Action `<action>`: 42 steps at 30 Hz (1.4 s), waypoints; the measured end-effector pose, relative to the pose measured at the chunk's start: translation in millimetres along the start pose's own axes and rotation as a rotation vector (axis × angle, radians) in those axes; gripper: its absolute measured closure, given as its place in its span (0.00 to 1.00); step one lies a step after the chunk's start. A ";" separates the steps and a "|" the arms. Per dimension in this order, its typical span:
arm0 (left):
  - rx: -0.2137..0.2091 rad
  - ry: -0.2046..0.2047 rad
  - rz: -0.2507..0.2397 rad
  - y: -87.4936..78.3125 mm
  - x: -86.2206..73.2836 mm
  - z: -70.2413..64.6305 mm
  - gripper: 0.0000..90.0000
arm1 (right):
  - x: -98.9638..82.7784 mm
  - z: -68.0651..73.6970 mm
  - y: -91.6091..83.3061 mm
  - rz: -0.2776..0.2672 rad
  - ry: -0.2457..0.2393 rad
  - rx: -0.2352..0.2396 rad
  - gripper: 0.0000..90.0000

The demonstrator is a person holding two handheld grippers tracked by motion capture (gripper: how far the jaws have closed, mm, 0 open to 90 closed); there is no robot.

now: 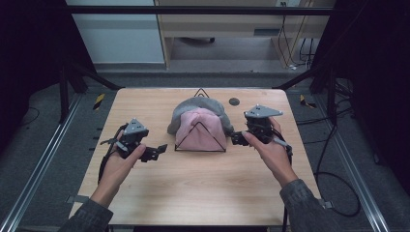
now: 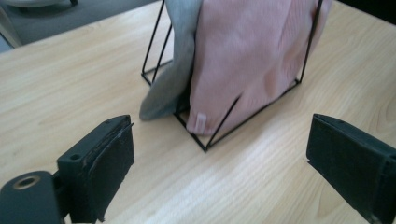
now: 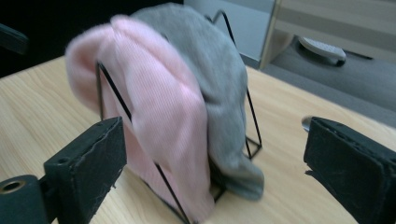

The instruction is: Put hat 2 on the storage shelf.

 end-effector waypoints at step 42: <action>-0.020 0.024 0.337 38.0 -107.2 -2.5 0.07 | -159.0 -5.4 3.5 0.307 0.167 0.010 0.11</action>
Point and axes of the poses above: each handheld gripper's, and its own axes: y roughly forward along the jaws, x roughly out of its top, z roughly to its left, the point moved 7 cm from there along y, roughly forward along the jaws, and after that the axes turned 8 degrees about x, right-handed, at the moved point
